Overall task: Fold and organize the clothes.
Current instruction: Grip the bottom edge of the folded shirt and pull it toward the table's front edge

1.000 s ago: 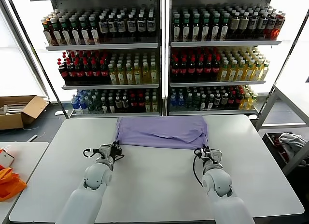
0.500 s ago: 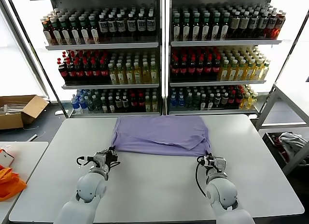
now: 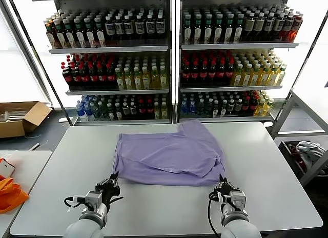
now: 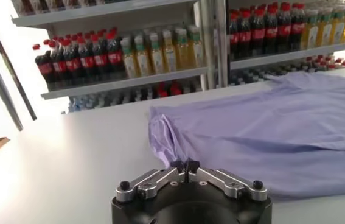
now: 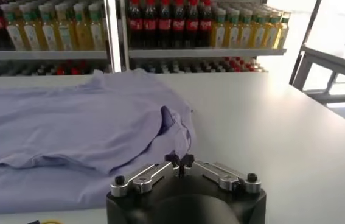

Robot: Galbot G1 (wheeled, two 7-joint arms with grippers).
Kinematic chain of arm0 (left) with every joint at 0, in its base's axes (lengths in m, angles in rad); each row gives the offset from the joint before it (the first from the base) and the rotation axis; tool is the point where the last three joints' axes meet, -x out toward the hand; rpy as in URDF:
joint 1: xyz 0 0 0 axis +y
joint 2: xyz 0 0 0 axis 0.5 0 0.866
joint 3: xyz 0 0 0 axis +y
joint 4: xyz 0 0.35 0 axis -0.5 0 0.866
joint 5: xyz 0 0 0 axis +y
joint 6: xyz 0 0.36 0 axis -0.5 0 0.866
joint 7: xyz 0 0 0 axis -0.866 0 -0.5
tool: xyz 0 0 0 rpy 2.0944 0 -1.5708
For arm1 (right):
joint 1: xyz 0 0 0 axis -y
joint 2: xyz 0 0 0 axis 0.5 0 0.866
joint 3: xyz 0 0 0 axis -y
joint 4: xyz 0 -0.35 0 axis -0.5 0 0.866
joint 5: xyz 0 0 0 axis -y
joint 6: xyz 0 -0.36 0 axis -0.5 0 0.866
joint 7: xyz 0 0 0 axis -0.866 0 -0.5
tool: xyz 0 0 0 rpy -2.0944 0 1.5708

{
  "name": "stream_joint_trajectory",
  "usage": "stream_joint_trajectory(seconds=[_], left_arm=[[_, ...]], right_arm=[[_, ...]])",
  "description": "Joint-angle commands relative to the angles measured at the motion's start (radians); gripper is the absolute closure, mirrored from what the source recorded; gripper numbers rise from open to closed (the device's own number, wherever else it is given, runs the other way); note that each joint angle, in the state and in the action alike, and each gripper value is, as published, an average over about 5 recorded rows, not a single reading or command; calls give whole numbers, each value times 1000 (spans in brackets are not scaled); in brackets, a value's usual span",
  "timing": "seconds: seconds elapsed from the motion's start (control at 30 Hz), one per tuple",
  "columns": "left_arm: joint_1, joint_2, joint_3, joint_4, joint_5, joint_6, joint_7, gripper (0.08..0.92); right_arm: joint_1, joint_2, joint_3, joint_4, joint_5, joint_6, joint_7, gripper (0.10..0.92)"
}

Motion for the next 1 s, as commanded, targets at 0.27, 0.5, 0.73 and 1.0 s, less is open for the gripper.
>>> stream_joint_trajectory(seconds=[0.27,0.5,0.73,1.0], left_arm=[[318,-17,-83,-136,24,-45,25,909],[372,-61,-73,-143,61,-76,28,905],[384,-74,-60,-211,125,-83,57,744],[303,-95,-28,-164,164,-92,70,518]], right_arm=[[-233,-13,-36,105,-83,27,19,905],[-237,-8,-17,124,-74,19,32,839],[-179,21,-18,123,-198,54,5,632],[-66,32,-9,45,-185,9,0,416]])
